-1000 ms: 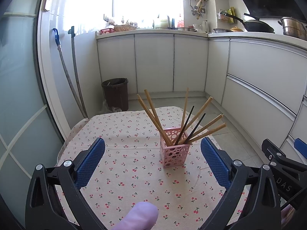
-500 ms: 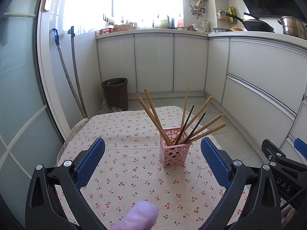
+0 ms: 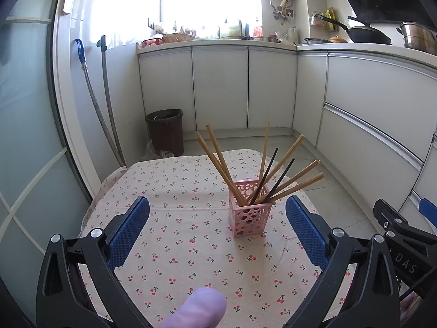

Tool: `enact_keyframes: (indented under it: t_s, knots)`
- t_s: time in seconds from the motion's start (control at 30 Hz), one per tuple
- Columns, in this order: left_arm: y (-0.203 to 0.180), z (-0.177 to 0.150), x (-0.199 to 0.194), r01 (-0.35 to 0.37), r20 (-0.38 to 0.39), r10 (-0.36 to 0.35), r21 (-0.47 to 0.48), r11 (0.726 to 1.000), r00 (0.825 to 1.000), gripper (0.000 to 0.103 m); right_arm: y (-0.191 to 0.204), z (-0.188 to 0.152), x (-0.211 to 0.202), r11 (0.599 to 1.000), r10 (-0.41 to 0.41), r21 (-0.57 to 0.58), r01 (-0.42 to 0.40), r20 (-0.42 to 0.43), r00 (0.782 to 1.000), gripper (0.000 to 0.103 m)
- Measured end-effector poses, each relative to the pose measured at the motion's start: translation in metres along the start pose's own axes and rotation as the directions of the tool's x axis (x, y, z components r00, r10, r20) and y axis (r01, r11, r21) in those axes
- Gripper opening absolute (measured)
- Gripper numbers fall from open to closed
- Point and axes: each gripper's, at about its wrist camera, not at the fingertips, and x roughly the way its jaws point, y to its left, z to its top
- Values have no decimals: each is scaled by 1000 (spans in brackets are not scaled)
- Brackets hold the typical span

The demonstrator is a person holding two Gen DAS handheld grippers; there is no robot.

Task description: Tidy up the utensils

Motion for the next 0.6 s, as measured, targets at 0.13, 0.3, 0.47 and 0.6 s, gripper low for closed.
enact_keyframes:
  t_s: [0.13,0.3,0.47,0.6]
  knots:
    - [0,0,0,-1,1,1,0,1000,1000,96,0,0,0,1000,-2,2,2,0,1000,96]
    - [0,0,0,-1,0,1,1,1000,1000,96,0,1,1,1000,-3,2,3,-2,1000,96]
    - [0,0,0,-1,-1,1,0,1000,1000,96,0,1,1,1000,-3,3,3,-3,1000,96]
    - [2,-1,1,-2,-5,2,-1,1000,1000,96,1,1,2,1000,-3,2,3,-4,1000,96]
